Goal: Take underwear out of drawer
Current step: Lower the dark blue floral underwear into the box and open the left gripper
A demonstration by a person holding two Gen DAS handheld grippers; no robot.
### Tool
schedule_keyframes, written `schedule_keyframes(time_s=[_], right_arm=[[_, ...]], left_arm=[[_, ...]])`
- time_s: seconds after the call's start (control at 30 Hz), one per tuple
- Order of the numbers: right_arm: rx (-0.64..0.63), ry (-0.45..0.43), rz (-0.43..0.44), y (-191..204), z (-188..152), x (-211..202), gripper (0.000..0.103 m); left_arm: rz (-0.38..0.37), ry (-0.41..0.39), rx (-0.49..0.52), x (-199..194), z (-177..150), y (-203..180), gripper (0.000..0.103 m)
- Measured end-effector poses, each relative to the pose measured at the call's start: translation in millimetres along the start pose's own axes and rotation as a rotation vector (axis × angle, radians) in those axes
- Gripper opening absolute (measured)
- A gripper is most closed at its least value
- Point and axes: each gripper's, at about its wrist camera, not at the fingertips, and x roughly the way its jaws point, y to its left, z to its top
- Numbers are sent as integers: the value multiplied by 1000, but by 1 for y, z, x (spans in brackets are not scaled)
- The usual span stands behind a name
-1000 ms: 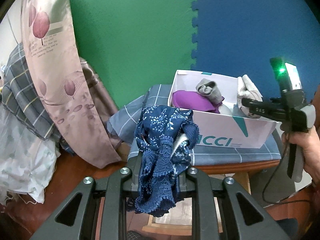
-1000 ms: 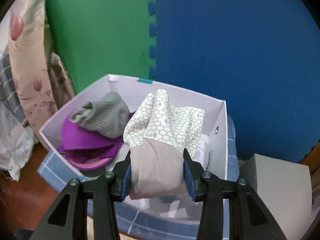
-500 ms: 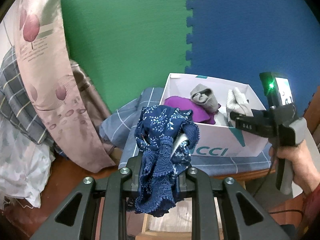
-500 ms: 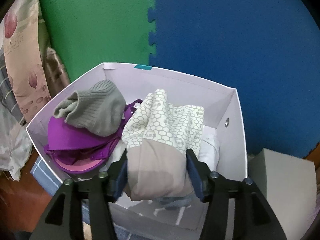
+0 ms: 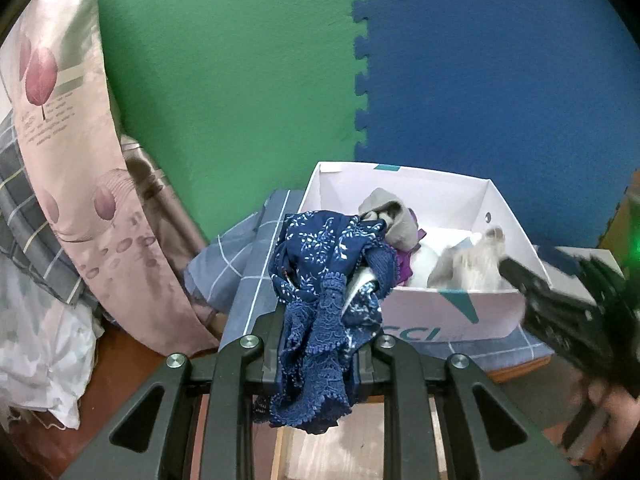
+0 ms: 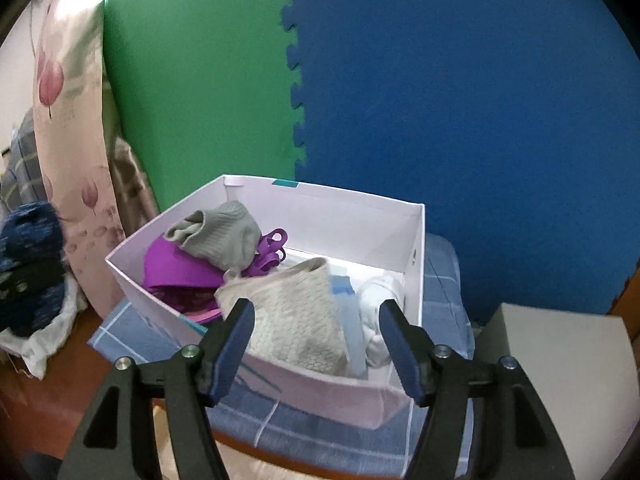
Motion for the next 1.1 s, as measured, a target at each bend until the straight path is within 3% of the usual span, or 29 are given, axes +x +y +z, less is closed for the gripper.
schedule_keyframes(time_s=[0.17,0.27,0.5,0.67,0.87,1.1], right_arm=[[65,20,27,-6,-19,-14,66],[67,19,-7,-8,-33,-23,66],[158,-81,-34,-22,-48,-38,67],[187,-87,-58,-34,-45,-32,68],[168,-116,-65,-38,-59,-22,70],[211,-83,-49,-53,-68,-14,70]], left_arm=[[-14,-7,27,8,13,-10,20],[-32,-8,23,13,20,-13,20],[-112,28,52,36,32,-34,21],[-186,72,93,60,33,-59,21],[-191,167,46,99,36,-72,21],[-124,179,49,131,54,-82,21]])
